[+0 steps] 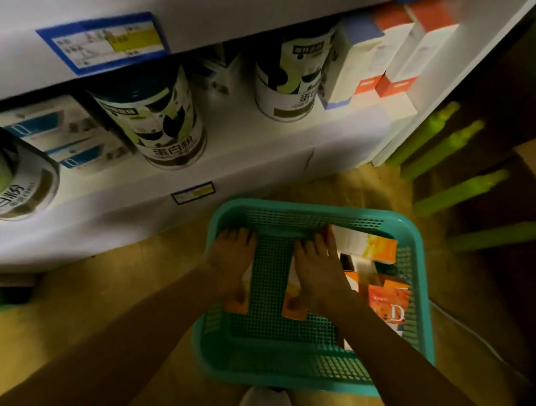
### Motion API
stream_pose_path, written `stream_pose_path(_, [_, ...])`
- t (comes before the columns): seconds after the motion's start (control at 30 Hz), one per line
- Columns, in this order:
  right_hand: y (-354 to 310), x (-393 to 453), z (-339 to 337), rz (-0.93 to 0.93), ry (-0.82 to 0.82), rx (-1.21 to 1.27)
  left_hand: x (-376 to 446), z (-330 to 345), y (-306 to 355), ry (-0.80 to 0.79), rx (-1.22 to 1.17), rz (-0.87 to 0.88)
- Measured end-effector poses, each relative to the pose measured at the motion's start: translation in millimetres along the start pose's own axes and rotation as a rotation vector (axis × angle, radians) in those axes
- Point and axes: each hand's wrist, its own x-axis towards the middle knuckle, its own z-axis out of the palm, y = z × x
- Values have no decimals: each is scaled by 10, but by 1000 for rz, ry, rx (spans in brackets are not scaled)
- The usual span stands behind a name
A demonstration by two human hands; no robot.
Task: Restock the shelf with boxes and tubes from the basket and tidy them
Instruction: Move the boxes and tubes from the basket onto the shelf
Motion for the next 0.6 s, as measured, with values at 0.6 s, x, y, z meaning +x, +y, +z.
stream_pose_path(0.6, [-65, -466, -836, 61, 103, 395, -664, -424, -236, 251, -236, 129])
